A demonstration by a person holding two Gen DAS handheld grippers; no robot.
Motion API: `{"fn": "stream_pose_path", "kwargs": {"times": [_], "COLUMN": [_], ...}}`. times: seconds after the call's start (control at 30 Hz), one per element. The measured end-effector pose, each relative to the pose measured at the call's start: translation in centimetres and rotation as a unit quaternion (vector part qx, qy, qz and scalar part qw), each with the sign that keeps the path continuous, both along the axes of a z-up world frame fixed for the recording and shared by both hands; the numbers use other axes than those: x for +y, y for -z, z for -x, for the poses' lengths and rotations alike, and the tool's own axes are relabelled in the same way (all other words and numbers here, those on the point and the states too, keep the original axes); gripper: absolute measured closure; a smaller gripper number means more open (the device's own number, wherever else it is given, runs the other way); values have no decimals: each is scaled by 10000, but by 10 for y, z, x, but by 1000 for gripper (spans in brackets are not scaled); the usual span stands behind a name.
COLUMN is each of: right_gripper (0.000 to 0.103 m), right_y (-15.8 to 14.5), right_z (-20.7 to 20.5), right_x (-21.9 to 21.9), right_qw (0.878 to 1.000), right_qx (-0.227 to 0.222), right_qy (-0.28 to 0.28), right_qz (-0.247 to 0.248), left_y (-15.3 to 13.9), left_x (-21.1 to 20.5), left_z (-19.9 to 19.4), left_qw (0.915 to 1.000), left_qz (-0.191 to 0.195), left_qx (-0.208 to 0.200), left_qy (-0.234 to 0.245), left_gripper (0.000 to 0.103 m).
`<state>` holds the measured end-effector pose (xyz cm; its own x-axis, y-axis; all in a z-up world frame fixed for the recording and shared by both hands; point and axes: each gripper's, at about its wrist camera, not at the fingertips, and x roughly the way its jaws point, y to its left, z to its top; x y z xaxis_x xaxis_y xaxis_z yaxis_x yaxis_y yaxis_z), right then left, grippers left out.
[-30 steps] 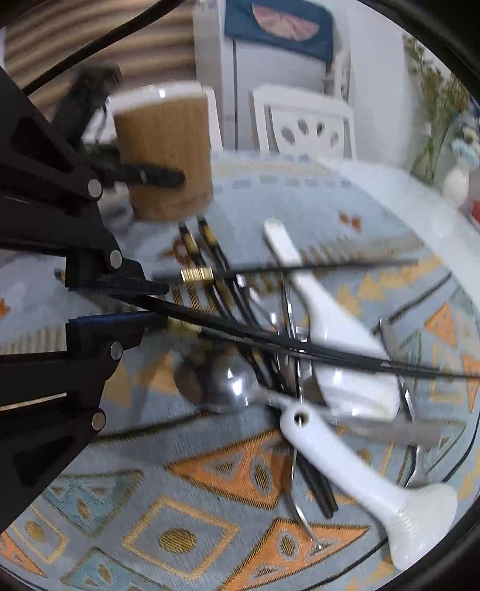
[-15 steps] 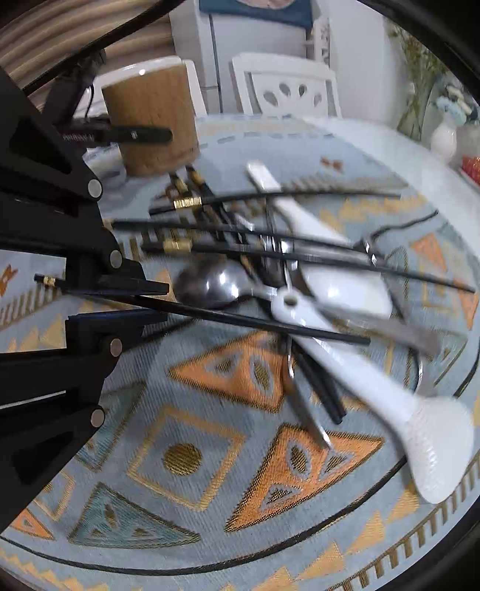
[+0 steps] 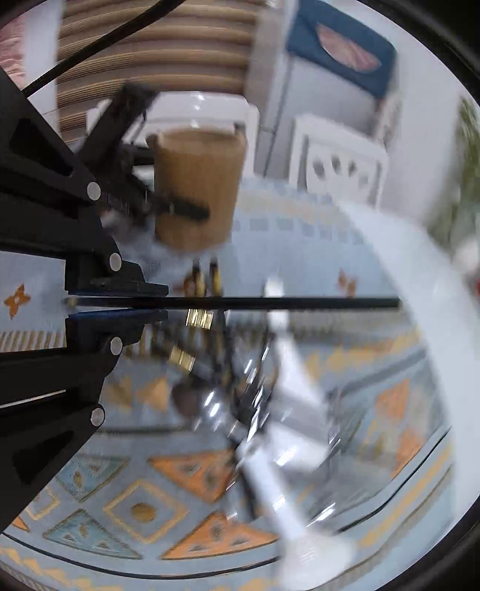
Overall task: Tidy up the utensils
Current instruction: 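Lift the black chopstick and carry it above the holder with the right tool, then lower the chopstick into the holder and open the right tool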
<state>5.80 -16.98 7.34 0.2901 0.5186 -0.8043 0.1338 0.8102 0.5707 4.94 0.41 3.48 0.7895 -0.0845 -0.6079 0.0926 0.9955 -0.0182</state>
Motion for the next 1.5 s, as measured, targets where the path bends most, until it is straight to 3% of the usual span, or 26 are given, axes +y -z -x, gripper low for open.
{"fn": "stream_pose_path", "kwargs": {"times": [0.2,0.43,0.6,0.73,0.9,1.1,1.5], "right_gripper": [98,98,98,98,98,98,97], "right_y": [-45,-110,-165,-184,-180,-152,-102], "right_z": [-10,-14,-17,-21,-24,-36,-59], "right_x": [33,56,70,87,117,141,155], "right_qw": [9956,9814,9675,9586,9521,9509,9641], "right_qx": [-746,-1583,-2250,-2522,-2528,-2304,-1614], "right_qy": [-499,-741,-826,-1052,-1397,-1733,-1917], "right_qz": [288,791,803,804,1008,1127,875], "left_y": [-1,-3,-4,-4,-3,-4,-4], "left_x": [1,2,2,2,-1,-2,-3], "left_z": [-1,-1,2,2,4,4,4], "left_qw": [10000,10000,9999,9998,9998,9998,9998], "left_qz": [30,-9,-41,-79,-106,-122,-121], "left_qx": [-24,-64,-131,-155,-167,-164,-165], "left_qy": [-1,-24,-32,-33,-35,-39,-38], "left_gripper": [6,6,6,7,7,7,7]}}
